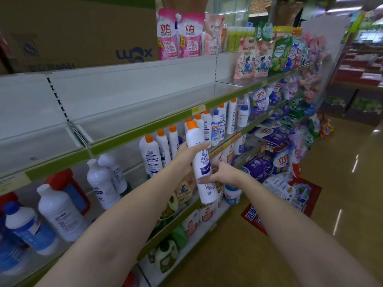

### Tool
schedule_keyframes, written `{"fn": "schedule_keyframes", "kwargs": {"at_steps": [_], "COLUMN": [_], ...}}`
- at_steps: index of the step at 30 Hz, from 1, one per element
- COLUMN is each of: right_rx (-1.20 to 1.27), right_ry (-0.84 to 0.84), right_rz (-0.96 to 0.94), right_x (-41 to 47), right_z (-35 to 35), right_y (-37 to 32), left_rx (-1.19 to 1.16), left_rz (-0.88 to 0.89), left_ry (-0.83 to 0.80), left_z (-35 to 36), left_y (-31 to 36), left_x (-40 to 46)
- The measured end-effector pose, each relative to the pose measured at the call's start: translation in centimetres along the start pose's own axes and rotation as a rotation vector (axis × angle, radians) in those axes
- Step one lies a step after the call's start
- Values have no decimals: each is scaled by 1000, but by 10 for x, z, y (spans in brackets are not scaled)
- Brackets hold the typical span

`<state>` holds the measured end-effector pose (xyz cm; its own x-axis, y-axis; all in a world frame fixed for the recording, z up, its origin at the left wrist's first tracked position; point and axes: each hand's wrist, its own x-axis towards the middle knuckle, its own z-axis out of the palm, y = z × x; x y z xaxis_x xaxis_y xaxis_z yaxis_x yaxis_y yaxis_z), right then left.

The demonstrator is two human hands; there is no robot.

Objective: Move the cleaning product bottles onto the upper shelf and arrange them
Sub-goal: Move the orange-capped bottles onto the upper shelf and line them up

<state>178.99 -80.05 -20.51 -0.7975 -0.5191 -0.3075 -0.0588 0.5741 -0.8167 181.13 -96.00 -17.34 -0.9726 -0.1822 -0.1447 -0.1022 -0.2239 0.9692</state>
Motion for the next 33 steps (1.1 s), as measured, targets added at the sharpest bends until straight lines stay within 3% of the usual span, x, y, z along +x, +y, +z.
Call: {"fn": "schedule_keyframes", "kwargs": {"at_steps": [5, 13, 18, 24, 29, 33], "right_rx": [77, 169, 212, 307, 265, 303], "right_ry": [94, 323, 332, 317, 251, 256], "right_rz": [-46, -99, -163, -290, -409, -508], "right_x": [-2, 1, 2, 13, 13, 20], "right_z": [8, -2, -19, -15, 8, 47], "right_y": [5, 21, 15, -19, -81, -134], "left_rx": [278, 613, 551, 301, 195, 193], "left_rz": [-62, 9, 93, 194, 274, 319], "left_ry": [52, -73, -37, 169, 248, 218], "left_z": [17, 41, 43, 24, -20, -72], "left_y": [10, 34, 44, 67, 105, 141], "left_x": [4, 3, 6, -8, -33, -64]}}
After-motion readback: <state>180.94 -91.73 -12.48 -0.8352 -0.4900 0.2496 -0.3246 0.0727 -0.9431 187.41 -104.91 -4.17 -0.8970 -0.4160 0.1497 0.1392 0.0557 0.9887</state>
